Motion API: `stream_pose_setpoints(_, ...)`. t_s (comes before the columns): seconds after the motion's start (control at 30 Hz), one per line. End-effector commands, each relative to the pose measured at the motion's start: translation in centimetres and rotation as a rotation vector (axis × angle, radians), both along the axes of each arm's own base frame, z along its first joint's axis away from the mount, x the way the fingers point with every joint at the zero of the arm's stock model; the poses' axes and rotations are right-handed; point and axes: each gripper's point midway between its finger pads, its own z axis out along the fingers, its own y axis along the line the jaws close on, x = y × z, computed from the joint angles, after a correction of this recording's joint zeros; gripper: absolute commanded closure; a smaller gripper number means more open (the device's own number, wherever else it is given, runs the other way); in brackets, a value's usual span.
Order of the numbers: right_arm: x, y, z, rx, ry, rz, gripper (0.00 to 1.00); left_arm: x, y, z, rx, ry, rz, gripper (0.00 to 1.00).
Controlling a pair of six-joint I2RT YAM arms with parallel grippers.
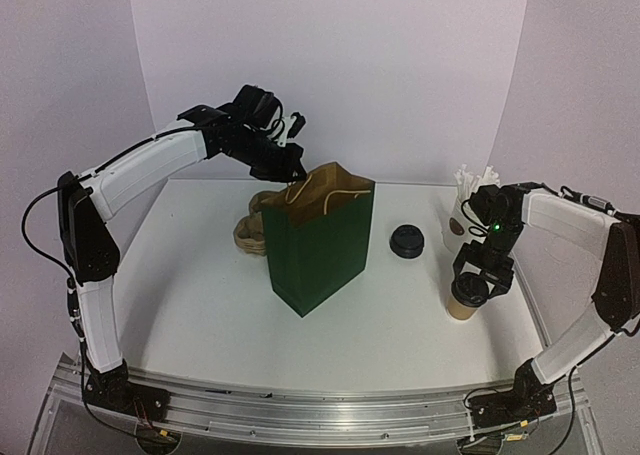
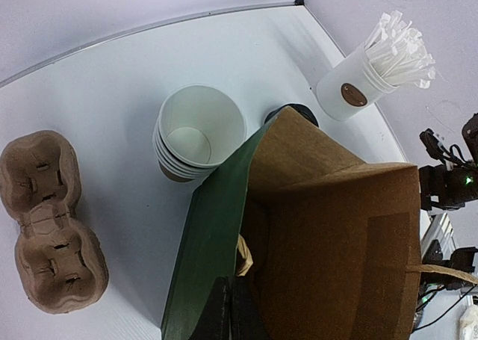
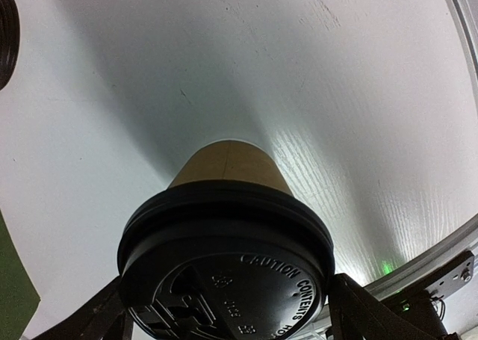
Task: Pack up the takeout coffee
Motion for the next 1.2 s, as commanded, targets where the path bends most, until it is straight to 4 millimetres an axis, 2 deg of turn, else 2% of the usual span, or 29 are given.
stream_pose_setpoints(0.0,0.46,0.19,0.91,0.015,-0.03,0.001,0.14,0.21,-0.46,1.14,-0.021,-0.032,-0.016,1.0)
stream_pose_setpoints(0.27,0.52,0.21,0.82,0.014,-0.029,0.007,0.2,0.15,-0.43,1.13,-0.025,-0.03,-0.013,1.0)
stream_pose_setpoints(0.5,0.58,0.29,0.77,0.019,-0.029,0.011,0.21,0.14,-0.39,1.27,-0.029,-0.031,-0.01,1.0)
stream_pose_setpoints(0.8,0.61,0.42,0.84,0.026,-0.032,0.015,0.13,0.14,-0.48,1.34,-0.034,-0.032,-0.012,1.0)
stream_pose_setpoints(1.17,0.84,0.81,1.18,0.047,-0.044,0.024,0.14,0.09,-0.57,1.47,-0.036,-0.034,-0.02,1.0)
